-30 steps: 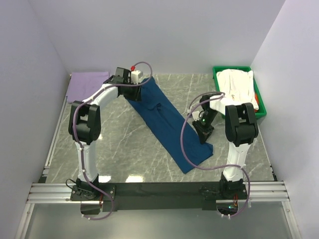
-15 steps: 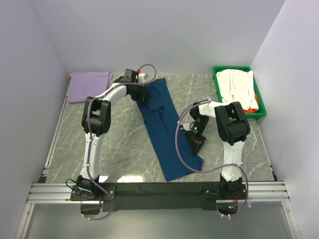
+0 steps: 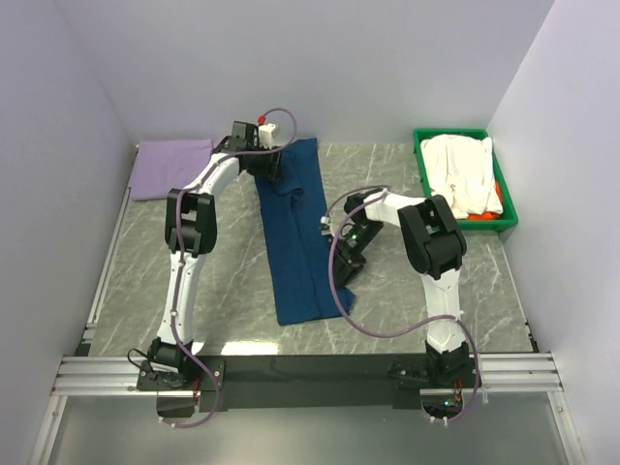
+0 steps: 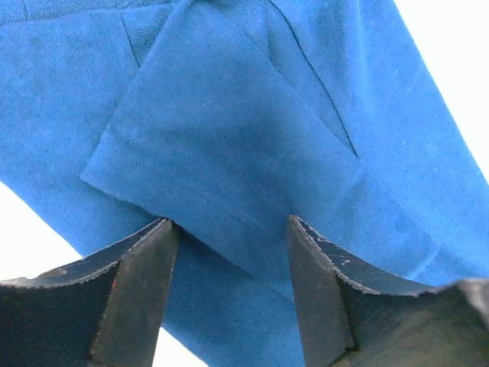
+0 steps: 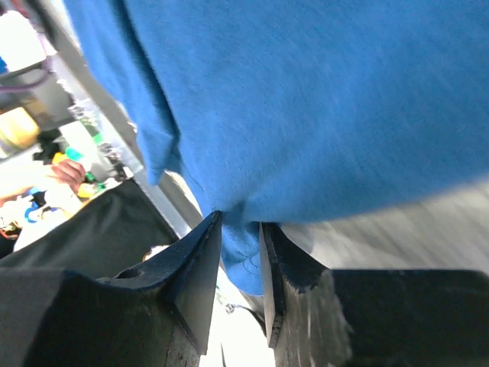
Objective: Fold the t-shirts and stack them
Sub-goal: Fold the tshirt
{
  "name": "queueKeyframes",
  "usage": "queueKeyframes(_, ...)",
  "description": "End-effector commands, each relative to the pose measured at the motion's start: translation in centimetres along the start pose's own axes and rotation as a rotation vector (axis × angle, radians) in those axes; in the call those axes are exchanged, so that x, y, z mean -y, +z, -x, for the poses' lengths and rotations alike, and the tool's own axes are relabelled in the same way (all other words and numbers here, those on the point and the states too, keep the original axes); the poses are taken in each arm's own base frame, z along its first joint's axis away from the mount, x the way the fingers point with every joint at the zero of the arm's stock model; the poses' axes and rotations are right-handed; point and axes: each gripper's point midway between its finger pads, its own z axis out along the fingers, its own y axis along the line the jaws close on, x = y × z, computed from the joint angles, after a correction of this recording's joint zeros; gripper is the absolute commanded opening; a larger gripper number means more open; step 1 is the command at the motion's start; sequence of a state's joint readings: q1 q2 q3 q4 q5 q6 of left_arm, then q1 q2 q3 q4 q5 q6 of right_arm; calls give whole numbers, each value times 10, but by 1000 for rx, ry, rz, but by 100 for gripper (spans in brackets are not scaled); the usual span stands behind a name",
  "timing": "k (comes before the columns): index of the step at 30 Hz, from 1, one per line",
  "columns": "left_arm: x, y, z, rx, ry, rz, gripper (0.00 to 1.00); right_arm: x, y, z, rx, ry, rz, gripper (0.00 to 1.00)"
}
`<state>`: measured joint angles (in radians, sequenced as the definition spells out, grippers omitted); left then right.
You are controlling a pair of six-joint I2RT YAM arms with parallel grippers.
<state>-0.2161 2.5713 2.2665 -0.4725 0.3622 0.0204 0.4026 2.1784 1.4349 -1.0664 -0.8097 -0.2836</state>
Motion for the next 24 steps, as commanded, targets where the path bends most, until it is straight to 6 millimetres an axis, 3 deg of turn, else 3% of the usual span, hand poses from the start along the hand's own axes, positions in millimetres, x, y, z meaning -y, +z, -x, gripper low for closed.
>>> queueKeyframes(1, 10, -58, 72, 171, 140, 8, 66, -13, 21, 12, 35, -33, 64, 35)
queueKeyframes(2, 11, -63, 64, 165, 132, -5, 69, -19, 16, 10, 53, -61, 48, 35)
queueKeyframes(3, 17, -76, 70, 194, 134, -17, 70, -14, 18, -1, 49, -60, 16, 37)
queueKeyframes(4, 34, -116, 98, 277, 163, -40, 72, -15, 15, -4, 60, -69, 2, 38)
queueKeyframes(5, 34, -120, 84, 291, 160, -50, 74, -24, 5, -7, 88, -98, -14, 40)
queueKeyframes(6, 41, -137, 88, 322, 157, -62, 76, -23, 4, -18, 81, -91, -26, 42)
queueKeyframes(7, 57, -177, 106, 395, 187, -74, 77, -24, 1, -26, 75, -99, -38, 43)
queueKeyframes(8, 63, -180, 83, 364, 172, -110, 78, -30, -6, -32, 88, -127, -57, 45)
queueKeyframes(9, 70, -193, 77, 362, 188, -128, 78, -29, -6, -47, 57, -132, -61, 55)
queueKeyframes(10, 87, -228, 82, 404, 228, -142, 78, -27, -9, -54, 46, -147, -90, 56)
queueKeyframes(11, 94, -229, 50, 355, 227, -186, 78, -33, -16, -59, 58, -182, -106, 56)
queueKeyframes(12, 101, -239, 33, 333, 268, -202, 78, -33, -19, -67, 51, -214, -122, 56)
queueKeyframes(13, 117, -271, 30, 373, 327, -210, 78, -29, -24, -69, 64, -246, -170, 56)
queueKeyframes(14, 122, -268, -11, 308, 325, -241, 77, -36, -38, -68, 129, -319, -217, 56)
queueKeyframes(15, 131, -276, -35, 279, 372, -280, 76, -32, -43, -64, 180, -391, -273, 55)
queueKeyframes(16, 144, -298, -47, 297, 419, -291, 76, -26, -54, -60, 227, -443, -354, 55)
queueKeyframes(17, 146, -295, -85, 247, 490, -315, 75, -32, -68, -61, 318, -530, -413, 56)
queueKeyframes(19, 162, -317, -124, 222, 594, -344, 74, -38, -87, -42, 440, -726, -522, 59)
queueKeyframes(20, 167, -314, -155, 186, 627, -367, 73, -40, -91, -45, 469, -806, -587, 61)
queueKeyframes(22, 180, -329, -177, 215, 777, -385, 72, -46, -91, -36, 496, -967, -654, 63)
queueKeyframes(23, 189, -325, -202, 195, 844, -434, 71, -47, -78, -42, 476, -1030, -671, 63)
queueKeyframes(24, 195, -324, -214, 194, 877, -454, 70, -52, -75, -36, 492, -1104, -687, 63)
